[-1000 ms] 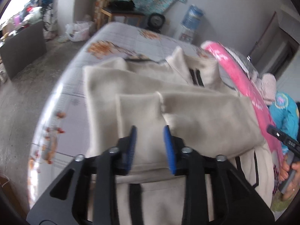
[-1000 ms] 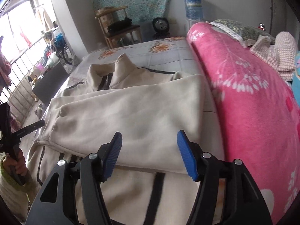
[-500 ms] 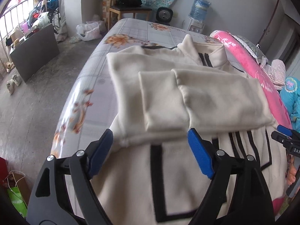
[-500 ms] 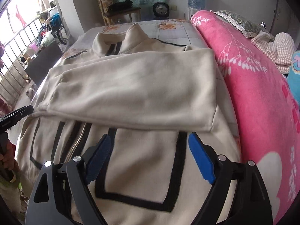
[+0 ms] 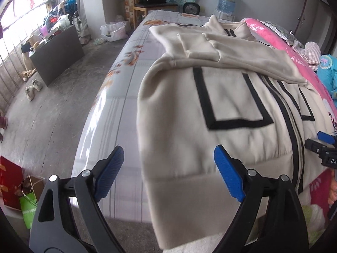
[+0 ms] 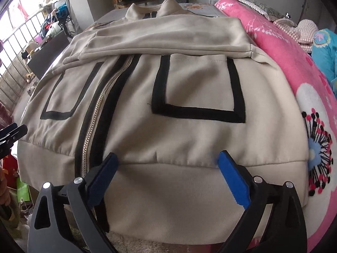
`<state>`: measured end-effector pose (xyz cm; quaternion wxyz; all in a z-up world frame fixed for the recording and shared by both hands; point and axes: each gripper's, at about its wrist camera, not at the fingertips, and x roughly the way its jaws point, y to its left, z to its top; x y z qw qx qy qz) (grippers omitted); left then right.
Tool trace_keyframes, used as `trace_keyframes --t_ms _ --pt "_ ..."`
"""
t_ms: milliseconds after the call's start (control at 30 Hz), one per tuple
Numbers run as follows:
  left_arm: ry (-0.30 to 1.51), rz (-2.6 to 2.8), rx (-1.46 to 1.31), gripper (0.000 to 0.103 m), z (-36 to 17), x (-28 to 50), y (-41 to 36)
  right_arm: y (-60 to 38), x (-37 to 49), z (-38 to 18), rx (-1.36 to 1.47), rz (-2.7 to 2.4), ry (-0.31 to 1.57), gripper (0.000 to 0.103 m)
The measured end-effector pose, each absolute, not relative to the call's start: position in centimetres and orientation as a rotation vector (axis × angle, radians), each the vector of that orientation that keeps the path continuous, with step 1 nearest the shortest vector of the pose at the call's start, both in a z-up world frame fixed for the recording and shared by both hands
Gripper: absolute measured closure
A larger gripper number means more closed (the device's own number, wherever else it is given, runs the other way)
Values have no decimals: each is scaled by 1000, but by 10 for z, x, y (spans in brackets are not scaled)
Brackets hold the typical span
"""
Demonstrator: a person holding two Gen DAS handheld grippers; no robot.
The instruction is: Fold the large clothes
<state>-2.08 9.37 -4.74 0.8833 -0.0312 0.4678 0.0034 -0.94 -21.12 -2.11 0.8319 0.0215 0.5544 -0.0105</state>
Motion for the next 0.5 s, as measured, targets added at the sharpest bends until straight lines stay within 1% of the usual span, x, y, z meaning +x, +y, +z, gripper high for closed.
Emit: trace_keyframes --t_ms 133,200,233,300,433,500 --pt "936 23 -138 20 -49 -58 108 -216 -19 -26 54 -14 1168 7" --pt "912 18 -186 24 -51 -77 114 -219 -23 -27 57 -4 1148 6" --pt "908 11 -210 28 -52 -85 117 -218 -24 -27 47 0 1144 6" --pt "910 -15 -270 29 -58 -97 121 -216 -24 -28 27 1 1139 6" --pt "926 -87 -405 40 -72 -105 131 -217 -22 -28 32 1 1144 6" --pt "936 -155 -458 40 -79 -103 133 -217 -21 -28 32 -2 1144 6"
